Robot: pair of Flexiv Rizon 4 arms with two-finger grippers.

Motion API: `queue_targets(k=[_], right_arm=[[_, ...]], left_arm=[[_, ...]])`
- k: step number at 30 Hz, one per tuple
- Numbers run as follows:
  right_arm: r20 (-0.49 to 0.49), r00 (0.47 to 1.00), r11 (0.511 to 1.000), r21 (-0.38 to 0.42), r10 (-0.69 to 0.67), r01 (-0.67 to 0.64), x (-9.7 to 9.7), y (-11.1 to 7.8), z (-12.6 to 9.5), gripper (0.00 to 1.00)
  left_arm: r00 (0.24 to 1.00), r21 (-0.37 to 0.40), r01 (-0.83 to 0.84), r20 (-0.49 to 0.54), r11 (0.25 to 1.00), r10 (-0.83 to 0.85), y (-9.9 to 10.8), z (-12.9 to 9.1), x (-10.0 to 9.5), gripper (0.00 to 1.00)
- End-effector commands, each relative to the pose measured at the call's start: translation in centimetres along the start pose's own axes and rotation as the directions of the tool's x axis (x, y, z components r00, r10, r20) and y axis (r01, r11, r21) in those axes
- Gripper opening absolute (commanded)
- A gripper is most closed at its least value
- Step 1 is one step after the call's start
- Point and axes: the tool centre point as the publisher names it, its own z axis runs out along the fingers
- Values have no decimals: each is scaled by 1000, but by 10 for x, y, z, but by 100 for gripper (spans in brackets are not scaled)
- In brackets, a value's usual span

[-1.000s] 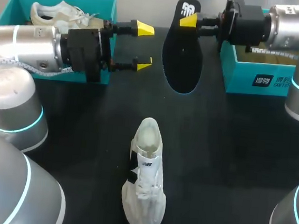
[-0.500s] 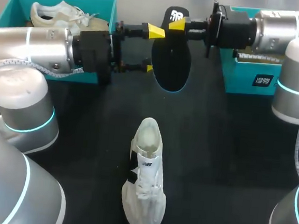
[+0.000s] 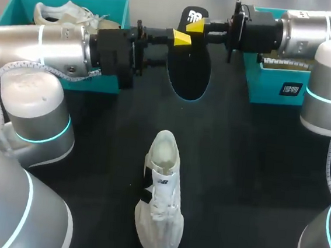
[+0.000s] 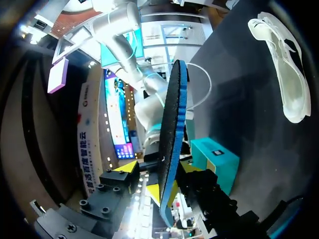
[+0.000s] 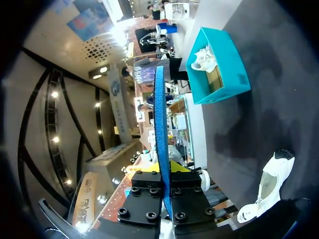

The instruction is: Take the shoe out of the shoebox, open the shoe tongue, remove and reinsert the insole, then place the shoe into the shoebox

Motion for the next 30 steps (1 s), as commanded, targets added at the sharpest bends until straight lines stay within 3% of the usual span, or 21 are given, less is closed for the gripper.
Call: queue_targets(k=[1, 15, 24, 28, 30], right_arm=[[2, 1000, 1000, 0, 1, -1, 0, 0, 1, 0], [2, 1000, 1000, 0, 1, -1, 0, 0, 1, 0], [2, 1000, 1000, 0, 1, -1, 0, 0, 1, 0], [2, 1000, 1000, 0, 1, -1, 0, 0, 1, 0], [2, 1000, 1000, 0, 1, -1, 0, 0, 1, 0]], left_arm=[[1000, 0, -1, -6, 1000, 1, 2, 4, -2, 45], [1000, 8, 9, -20, 1000, -8, 5, 13, -5, 17], [1000, 7, 9, -25, 1000, -9, 7, 19, -4, 15], [1000, 3, 13, -29, 1000, -12, 8, 20, -4, 0], [999, 3, 15, -30, 1000, -15, 8, 20, -3, 0]])
